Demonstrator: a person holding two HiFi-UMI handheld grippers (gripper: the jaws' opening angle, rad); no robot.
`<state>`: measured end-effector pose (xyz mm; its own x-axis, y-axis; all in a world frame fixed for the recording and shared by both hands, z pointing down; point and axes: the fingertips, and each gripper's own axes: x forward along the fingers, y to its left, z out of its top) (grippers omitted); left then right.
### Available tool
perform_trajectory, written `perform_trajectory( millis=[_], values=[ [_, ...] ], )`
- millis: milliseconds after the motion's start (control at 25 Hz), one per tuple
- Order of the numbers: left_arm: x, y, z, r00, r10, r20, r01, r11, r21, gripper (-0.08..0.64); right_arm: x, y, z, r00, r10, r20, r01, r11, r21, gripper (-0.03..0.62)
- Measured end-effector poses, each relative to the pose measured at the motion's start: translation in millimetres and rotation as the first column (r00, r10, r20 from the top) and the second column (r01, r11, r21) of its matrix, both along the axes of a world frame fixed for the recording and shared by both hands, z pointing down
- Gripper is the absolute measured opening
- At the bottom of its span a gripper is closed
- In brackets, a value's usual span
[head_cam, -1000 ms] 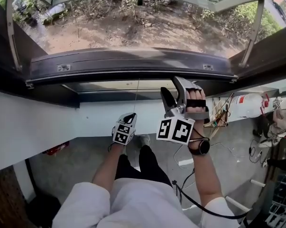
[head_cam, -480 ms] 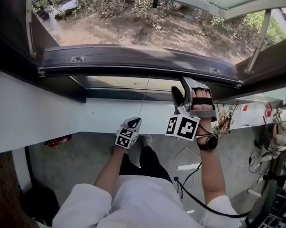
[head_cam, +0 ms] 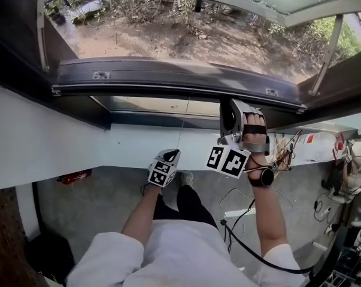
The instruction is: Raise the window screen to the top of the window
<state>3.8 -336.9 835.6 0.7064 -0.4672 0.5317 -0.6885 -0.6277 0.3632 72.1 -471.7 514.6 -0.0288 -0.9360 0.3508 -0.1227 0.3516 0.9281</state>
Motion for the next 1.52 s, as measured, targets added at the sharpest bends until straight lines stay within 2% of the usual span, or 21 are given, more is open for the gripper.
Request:
perform_trajectory(
  millis=[120,240,280,360,400,560,760,920,1000,1080,1200,1240,1320,1520],
  values=[
    [2.0,11.2,-15.6,0.999,0.033,0.025,-0.034,0.999,0.008,-0.002,2.7,2.3,-0.3,1.0,-0.002,-0.022,0.001,0.999,-0.047,0.087],
    [-11.3,19.9,-19.9,0.998,-0.006,0.056,0.006,1.0,-0.007,-0.002,2.9,2.1,-2.6,0.999,0.003,-0.046,-0.006,0.997,-0.072,0.087],
    [-17.3,21.8,-14.6,0.998,-0.044,0.036,0.046,0.998,-0.033,-0.002,2.3,2.2,-2.5,0.998,0.006,-0.06,-0.011,0.997,-0.075,0.087],
    [-26.0,18.1,-4.8,0.99,-0.131,-0.055,0.126,0.987,-0.097,-0.002,0.9,1.7,-0.5,0.995,0.01,-0.099,-0.017,0.997,-0.073,0.08],
    [-27.2,12.9,-2.1,0.986,-0.145,-0.077,0.136,0.985,-0.109,-0.002,0.3,0.4,0.3,0.993,0.011,-0.118,-0.019,0.997,-0.069,0.075],
    [-19.3,10.3,1.9,0.996,-0.086,-0.03,0.083,0.993,-0.089,-0.002,0.8,2.0,1.4,0.991,0.002,-0.133,-0.015,0.995,-0.097,0.067],
    [-24.5,27.6,-6.5,0.993,-0.111,-0.048,0.108,0.992,-0.061,-0.002,1.6,4.4,-0.4,0.995,-0.006,-0.096,-0.002,0.996,-0.088,0.047],
    [-25.1,24.7,-5.3,0.997,-0.08,0.003,0.08,0.995,-0.063,-0.002,1.3,4.8,-1.6,0.999,0.019,-0.032,-0.021,0.997,-0.079,0.049],
    [-29.7,21.1,-9.3,0.997,-0.069,0.021,0.07,0.996,-0.055,-0.002,3.0,4.6,-3.9,0.998,0.021,-0.056,-0.026,0.996,-0.081,0.058],
    [-37.5,21.1,-14.8,0.996,-0.087,0.013,0.088,0.995,-0.053,-0.002,2.8,5.5,-7.1,0.997,0.015,-0.072,-0.021,0.997,-0.073,0.065],
    [-45.1,24.9,-23.8,0.994,-0.106,-0.005,0.106,0.993,-0.047,-0.002,1.3,5.8,-16.1,0.999,0.02,-0.05,-0.022,0.998,-0.053,0.064],
    [-44.8,25.6,-27.6,0.995,-0.103,-0.011,0.103,0.994,-0.042,-0.002,1.1,4.7,-21.4,0.999,0.023,-0.042,-0.024,0.999,-0.033,0.064],
    [-41.1,25.5,-37.3,0.995,-0.093,-0.031,0.092,0.995,-0.027,-0.002,1.0,2.5,-35.1,0.999,0.026,-0.021,-0.025,1.0,0.015,0.025],
    [-29.5,15.5,-67.8,0.997,-0.056,-0.059,0.058,0.998,0.033,-0.002,-0.5,1.1,-72.8,0.999,0.028,0.033,-0.032,0.993,0.111,0.025]
  ],
)
